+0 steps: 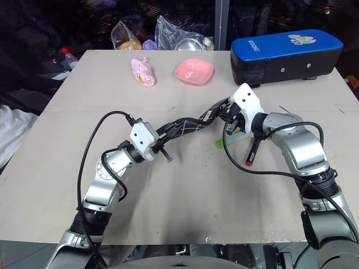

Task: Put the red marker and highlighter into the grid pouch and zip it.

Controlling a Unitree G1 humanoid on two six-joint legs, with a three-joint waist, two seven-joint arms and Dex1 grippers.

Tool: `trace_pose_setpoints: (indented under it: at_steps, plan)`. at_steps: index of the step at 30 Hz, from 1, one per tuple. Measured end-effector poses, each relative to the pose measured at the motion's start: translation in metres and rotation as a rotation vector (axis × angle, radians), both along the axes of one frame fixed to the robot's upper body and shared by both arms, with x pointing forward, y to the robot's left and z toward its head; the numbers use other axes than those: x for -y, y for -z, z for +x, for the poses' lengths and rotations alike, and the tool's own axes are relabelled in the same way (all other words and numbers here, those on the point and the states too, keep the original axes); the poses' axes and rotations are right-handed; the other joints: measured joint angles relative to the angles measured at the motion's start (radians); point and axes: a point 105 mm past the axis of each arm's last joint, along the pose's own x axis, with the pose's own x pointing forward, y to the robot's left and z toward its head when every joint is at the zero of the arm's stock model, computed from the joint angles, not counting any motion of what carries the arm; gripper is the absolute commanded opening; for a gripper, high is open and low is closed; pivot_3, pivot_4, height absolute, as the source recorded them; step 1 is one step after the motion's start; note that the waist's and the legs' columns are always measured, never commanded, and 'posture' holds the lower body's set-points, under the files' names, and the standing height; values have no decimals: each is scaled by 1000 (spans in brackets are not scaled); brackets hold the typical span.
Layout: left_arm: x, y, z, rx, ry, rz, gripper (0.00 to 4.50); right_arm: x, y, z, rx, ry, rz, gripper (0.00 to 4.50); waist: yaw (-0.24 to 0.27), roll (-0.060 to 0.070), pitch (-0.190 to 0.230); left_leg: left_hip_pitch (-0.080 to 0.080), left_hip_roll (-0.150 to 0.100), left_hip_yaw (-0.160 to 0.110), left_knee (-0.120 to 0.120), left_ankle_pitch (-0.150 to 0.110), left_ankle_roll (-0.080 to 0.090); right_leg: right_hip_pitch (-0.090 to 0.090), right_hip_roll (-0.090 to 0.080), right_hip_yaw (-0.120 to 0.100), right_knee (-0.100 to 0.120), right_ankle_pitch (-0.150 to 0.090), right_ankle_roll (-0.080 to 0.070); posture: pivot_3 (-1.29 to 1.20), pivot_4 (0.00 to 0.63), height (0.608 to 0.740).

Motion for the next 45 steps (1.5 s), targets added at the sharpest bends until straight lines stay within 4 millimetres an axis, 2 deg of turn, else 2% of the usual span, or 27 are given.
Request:
trace_pose_setpoints:
  at_steps: [4,9,17,21,25,31,45]
  plan:
    - [-8,-6,5,37,-71,-15,0,3,0,0,1,5,-16,39,0,0,0,0,0,0,0,0,0,0,0,0,0,0,0,0,150,738]
    - [-8,-8,7,60,-103,-11,0,0,0,0,-7,-2,-8,39,0,0,0,0,0,0,0,0,0,0,0,0,0,0,0,0,150,738]
    - [-2,-6,7,61,-108,-15,0,-27,-3,-10,-8,-74,18,39,0,0,0,-3,0,0,0,0,0,-4,0,0,0,0,0,0,150,738]
    - [-2,-5,7,60,-118,-16,0,-34,-4,-14,-18,-89,36,39,1,0,0,-13,0,-2,3,0,0,-11,0,-2,2,0,0,0,150,738]
    - [-2,-1,6,53,-120,-17,0,-38,-4,-15,-28,-93,48,39,1,0,0,-14,0,-2,3,0,0,-12,1,-2,1,0,0,0,150,738]
    - [12,7,-5,48,-18,20,0,-42,-8,-15,-15,-105,44,39,1,0,0,-14,0,-2,3,0,0,-12,2,-2,1,0,0,0,150,738]
    - [21,11,-15,60,75,66,0,-52,-6,-26,27,-268,-55,39,0,0,0,-14,0,-2,3,0,0,-12,2,-2,1,0,0,0,150,738]
